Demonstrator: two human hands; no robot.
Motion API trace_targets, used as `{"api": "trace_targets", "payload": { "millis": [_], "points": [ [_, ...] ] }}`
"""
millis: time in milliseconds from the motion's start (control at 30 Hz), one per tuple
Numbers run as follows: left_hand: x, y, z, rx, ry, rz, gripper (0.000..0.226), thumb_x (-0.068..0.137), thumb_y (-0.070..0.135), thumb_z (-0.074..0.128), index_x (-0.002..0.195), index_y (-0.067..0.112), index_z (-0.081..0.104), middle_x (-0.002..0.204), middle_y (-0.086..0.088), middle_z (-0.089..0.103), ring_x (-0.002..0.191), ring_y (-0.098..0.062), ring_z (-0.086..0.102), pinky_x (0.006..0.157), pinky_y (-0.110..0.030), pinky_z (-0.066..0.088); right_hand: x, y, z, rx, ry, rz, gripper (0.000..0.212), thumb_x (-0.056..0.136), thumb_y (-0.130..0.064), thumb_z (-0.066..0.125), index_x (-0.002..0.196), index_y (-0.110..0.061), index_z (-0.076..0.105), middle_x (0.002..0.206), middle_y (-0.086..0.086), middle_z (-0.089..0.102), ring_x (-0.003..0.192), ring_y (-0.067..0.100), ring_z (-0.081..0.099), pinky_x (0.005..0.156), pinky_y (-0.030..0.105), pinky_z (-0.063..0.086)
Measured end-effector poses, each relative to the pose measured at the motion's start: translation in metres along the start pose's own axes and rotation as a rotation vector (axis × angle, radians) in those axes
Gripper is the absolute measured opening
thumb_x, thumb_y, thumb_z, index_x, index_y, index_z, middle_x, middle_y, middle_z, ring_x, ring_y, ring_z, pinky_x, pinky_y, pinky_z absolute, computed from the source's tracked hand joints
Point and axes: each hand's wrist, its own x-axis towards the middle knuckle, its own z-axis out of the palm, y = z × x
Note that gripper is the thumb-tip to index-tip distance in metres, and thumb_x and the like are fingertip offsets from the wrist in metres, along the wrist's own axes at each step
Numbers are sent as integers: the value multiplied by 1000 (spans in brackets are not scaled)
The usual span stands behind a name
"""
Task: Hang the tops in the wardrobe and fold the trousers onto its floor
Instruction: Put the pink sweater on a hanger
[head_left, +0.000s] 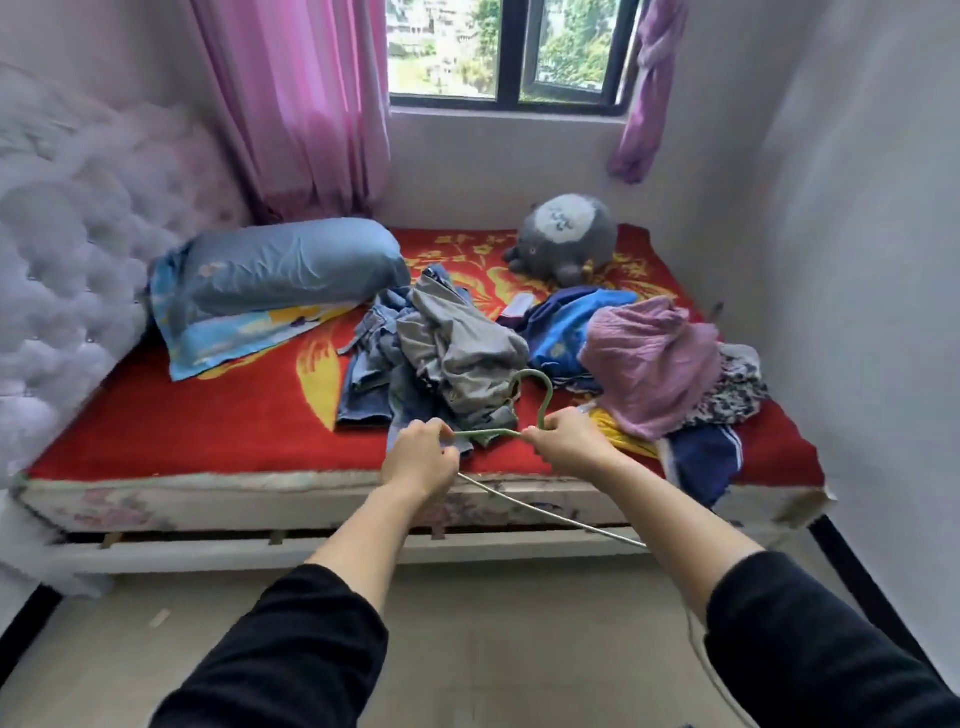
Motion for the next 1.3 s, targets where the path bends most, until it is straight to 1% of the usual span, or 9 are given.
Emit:
{"api": "trace_targets", "payload": {
  "millis": [167,267,433,667,867,967,1067,1167,1300],
  "points": [
    [90,63,56,-6,-113,77,25,89,23,51,111,17,62,119,-8,57,112,-26,52,90,-34,45,76,56,-46,-16,80,107,30,88,-32,61,69,-8,59,68,7,59,70,26,59,70,36,48],
    [150,96,84,8,-191,125,25,88,25,54,109,16,63,120,-9,58,114,-27,53,92,-34,45,125,83,-78,3,133,190,34,85,-28,60,56,-14,51,62,-1,54,70,23,54,55,30,38],
    [254,161,127,35,-269,195,31,86,20,53,114,13,63,121,-12,59,115,-28,54,98,-35,42,201,129,-130,40,236,304,38,86,-26,59,52,-16,45,70,6,56,75,23,51,66,29,35],
    [366,231,211,85,-394,238,35,89,24,52,122,14,57,123,-11,54,117,-28,51,96,-35,42,292,202,-192,122,429,367,39,88,-25,58,55,-15,40,52,-2,47,61,22,48,57,32,27],
    [455,260,293,90,-445,64,41,89,23,51,127,8,47,129,-17,48,121,-34,45,98,-41,39,394,266,-238,178,484,356,37,93,-24,53,61,-15,38,59,-1,48,60,19,46,58,33,32],
    [486,268,331,101,-470,-21,40,89,21,50,125,5,48,130,-20,48,122,-36,43,99,-43,39,439,296,-257,190,512,332,32,96,-22,48,66,-17,38,64,-3,50,60,14,45,53,25,28],
    [513,270,363,93,-483,-112,39,88,20,49,123,3,49,130,-22,48,121,-38,42,98,-45,40,479,321,-267,116,469,286,22,100,-21,42,79,-16,43,73,-5,51,70,16,45,63,30,25],
    [538,265,385,67,-464,-206,42,84,19,50,121,0,48,127,-24,49,117,-42,45,95,-47,42,505,346,-261,24,386,281,20,99,-23,44,83,-12,50,72,0,55,71,23,51,61,33,28],
    [559,256,405,-25,-467,-374,72,87,24,54,147,3,21,144,-23,39,128,-43,38,101,-48,37,513,369,-246,24,233,265,25,96,-26,49,73,-17,43,67,2,56,68,29,54,60,38,39]
  ]
}}
